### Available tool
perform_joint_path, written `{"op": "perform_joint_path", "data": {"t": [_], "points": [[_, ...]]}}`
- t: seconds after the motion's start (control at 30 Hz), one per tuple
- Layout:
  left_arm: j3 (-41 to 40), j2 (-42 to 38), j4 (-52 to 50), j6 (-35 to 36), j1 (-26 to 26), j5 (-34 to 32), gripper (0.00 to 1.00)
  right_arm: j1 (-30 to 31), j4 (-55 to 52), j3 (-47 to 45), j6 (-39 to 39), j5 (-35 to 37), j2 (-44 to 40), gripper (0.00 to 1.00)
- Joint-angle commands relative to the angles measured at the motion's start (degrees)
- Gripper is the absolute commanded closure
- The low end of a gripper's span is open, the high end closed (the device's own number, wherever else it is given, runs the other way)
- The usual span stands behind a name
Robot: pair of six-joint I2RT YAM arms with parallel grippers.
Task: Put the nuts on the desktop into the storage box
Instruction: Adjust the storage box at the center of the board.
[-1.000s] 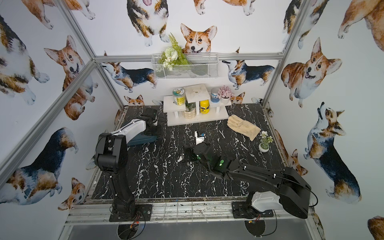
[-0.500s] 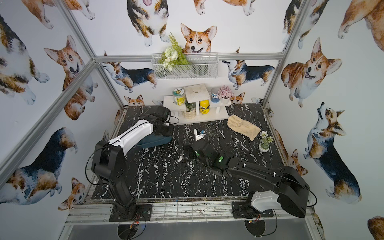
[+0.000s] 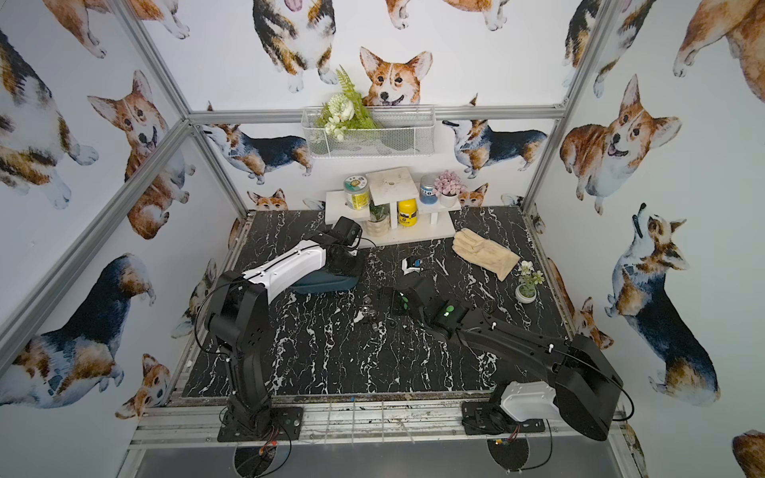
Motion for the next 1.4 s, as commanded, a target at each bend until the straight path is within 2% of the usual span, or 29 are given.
{"op": "perform_joint_path", "data": {"t": [0.0, 0.27, 0.4, 0.47, 0.7, 0.83, 0.93, 1.03, 1.1, 1.23, 1.37], "points": [[-0.3, -1.4, 2.5, 1.2, -0.1, 2.5, 0.86, -0.4, 0.1, 0.3, 0.0, -1.5, 0.7, 0.01], [0.0, -6.4, 2.4, 4.8, 0.0, 4.2, 0.51, -1.1, 1.4, 2.8, -2.2, -3.6, 3.6, 0.0], [0.7, -8.5, 1.0, 5.9, 0.9, 5.1, 0.49, -1.3, 1.5, 3.7, -2.9, -4.6, 4.4, 0.0], [0.7, -9.8, 0.3, 7.2, 2.6, 7.7, 0.49, -1.4, 1.5, 4.4, -3.7, -5.5, 4.9, 0.0], [-0.4, -16.0, -5.8, 18.8, 15.2, 23.5, 0.44, -1.4, -0.4, 9.7, -6.5, -7.1, 9.2, 0.0], [-3.8, -22.0, -8.0, 24.5, 24.9, 27.8, 0.42, -1.6, -0.5, 13.6, -6.4, -7.7, 13.6, 0.0], [-7.0, -25.4, -9.5, 29.3, 29.5, 26.8, 0.39, -1.6, -1.0, 17.0, -5.4, -6.3, 17.9, 0.0], [-10.8, -28.5, -10.3, 32.6, 31.8, 23.8, 0.36, -2.0, -3.4, 21.4, -4.5, -3.9, 23.3, 0.01], [-13.8, -30.6, -10.9, 34.7, 33.0, 21.8, 0.16, -2.3, -6.1, 25.9, -4.3, -2.8, 27.9, 0.02], [-19.8, -35.1, -9.1, 38.0, 34.3, 17.5, 0.07, -2.4, -10.1, 33.8, -4.3, -1.2, 36.1, 0.03], [-23.7, -39.0, -7.7, 39.6, 34.9, 16.3, 0.0, -2.7, -12.5, 40.4, -2.8, 0.2, 42.5, 0.08]]}}
